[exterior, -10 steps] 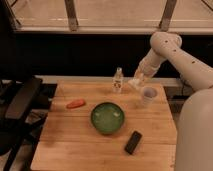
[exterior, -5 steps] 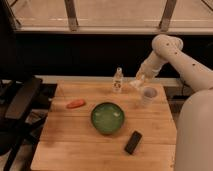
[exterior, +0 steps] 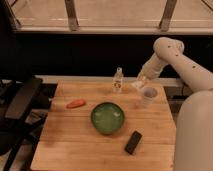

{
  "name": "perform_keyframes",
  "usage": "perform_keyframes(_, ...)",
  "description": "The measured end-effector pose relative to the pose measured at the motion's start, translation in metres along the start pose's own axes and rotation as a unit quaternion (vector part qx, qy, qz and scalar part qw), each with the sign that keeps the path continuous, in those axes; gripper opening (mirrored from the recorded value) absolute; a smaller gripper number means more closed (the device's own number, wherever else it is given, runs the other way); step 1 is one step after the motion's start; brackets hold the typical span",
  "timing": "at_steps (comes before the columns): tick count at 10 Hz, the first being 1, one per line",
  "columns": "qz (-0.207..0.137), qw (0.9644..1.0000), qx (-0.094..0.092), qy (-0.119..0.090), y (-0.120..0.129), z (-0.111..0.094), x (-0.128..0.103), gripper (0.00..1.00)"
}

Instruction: Place the white sponge in the ceramic cup

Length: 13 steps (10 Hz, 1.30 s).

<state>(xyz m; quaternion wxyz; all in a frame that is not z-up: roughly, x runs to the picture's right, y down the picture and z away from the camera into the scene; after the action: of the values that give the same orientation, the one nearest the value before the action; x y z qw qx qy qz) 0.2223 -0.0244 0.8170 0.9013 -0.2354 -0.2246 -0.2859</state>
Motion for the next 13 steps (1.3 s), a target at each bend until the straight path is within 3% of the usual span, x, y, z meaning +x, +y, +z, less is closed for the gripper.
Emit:
perform_keyframes(3, -0.004, 0.9997, 0.01, 0.023, 0.01, -0.005, 0.005, 0.0)
perform_keyframes(5, 0.006, 0.9994, 0.013, 0.031, 0.021, -0.006, 0.015, 0.07)
perform_keyframes(8, 0.023, 0.9991, 0.012, 0.032, 0.033, -0.004, 0.025, 0.37)
perform_keyframes(11, 0.042, 0.9987, -0.002, 0.028, 0.048, 0.008, 0.032, 0.68)
perform_keyframes(12, 0.05, 0.9984, -0.009, 0.026, 0.056, 0.011, 0.034, 0.77)
perform_keyframes(13, 0.054, 0.9981, -0.015, 0.022, 0.062, 0.014, 0.035, 0.8)
